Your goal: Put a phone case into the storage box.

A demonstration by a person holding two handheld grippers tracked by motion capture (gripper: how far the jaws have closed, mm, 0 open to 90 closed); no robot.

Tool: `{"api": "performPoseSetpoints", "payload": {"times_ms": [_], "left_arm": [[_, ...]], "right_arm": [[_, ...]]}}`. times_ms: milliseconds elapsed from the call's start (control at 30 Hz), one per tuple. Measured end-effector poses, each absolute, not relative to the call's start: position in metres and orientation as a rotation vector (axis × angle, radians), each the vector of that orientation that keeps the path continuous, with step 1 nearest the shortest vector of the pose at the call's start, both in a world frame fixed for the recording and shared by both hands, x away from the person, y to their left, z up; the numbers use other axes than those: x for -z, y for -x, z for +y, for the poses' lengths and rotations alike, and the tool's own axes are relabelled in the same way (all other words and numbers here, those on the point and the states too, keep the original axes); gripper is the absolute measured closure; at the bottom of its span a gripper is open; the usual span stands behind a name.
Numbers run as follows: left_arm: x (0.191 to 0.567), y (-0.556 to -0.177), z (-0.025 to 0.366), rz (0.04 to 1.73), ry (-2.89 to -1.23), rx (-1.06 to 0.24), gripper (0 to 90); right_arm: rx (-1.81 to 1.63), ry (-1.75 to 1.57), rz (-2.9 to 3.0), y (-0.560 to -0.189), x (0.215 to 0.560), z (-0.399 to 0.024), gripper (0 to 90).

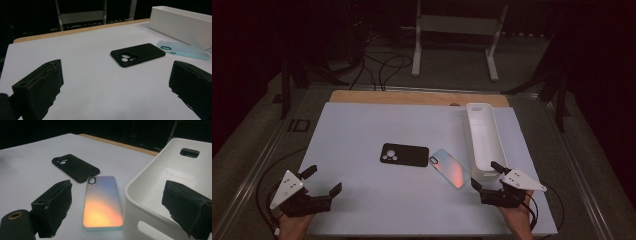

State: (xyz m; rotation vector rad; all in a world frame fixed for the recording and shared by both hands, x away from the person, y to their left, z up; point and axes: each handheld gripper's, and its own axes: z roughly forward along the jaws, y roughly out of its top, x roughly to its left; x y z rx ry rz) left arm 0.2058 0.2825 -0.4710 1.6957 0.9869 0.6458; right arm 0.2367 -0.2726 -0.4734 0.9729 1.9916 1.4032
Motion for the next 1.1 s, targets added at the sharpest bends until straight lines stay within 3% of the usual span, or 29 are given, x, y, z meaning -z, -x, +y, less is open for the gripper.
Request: {"api": "performPoseSetpoints", "payload": {"times_ms": [1100], "left_arm": [[0.48, -0.21, 0.278, 1.005, -1.705, -0.654, 0.0]], "right_arm": [[-1.325, -1.015, 2.141, -0.263, 0.448, -0.258, 7.4]]}}
